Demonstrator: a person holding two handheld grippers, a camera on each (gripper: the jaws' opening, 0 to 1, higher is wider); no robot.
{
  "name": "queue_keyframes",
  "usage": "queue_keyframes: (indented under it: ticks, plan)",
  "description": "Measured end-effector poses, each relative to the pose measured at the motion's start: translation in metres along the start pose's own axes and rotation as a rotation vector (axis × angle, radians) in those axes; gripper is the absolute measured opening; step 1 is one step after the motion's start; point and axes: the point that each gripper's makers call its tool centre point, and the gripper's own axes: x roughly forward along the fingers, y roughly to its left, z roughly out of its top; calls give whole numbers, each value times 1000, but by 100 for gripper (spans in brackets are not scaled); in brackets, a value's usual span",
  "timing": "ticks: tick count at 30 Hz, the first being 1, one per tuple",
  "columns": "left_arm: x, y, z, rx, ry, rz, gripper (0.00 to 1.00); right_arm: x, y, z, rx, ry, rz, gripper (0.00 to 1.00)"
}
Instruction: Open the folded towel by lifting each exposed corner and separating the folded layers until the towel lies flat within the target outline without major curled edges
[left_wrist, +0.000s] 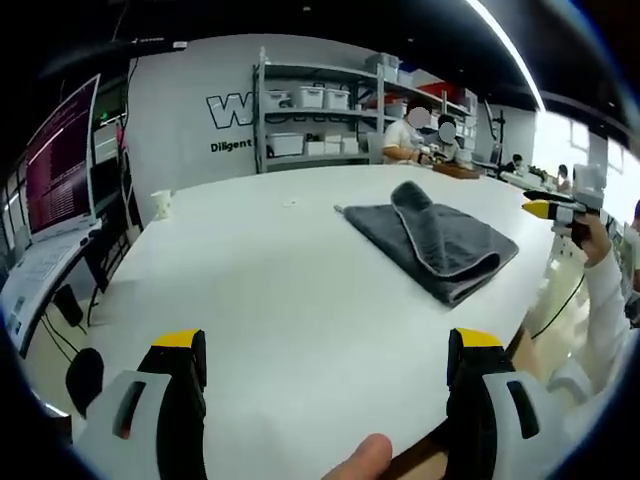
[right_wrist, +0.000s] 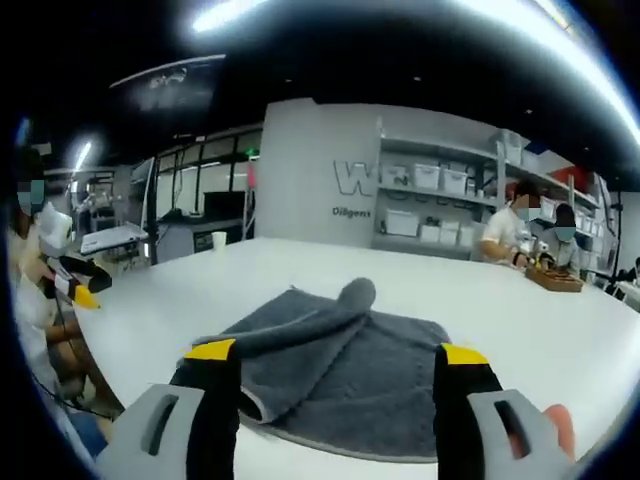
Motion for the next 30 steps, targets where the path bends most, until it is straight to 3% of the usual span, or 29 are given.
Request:
queue_keyframes:
  ticks: [5,11,16,23,30]
  plan:
    - [2,-7,-2,-9,18,-8,100,-14,12,7,-10,-47,2,86]
    - [5,-20,3,-13,19,-35,100,-23,22,3,28,-23,36,99]
    - [10,-33,1,6,39,-65,100,-31,29,0,31,-6,70,99]
    - [15,-43,3,23,44,-89,100,-40,30,6,22,1,59,99]
    - [22,-54,2,47,63,-114,100,-51,26,-8,13,109,29,99]
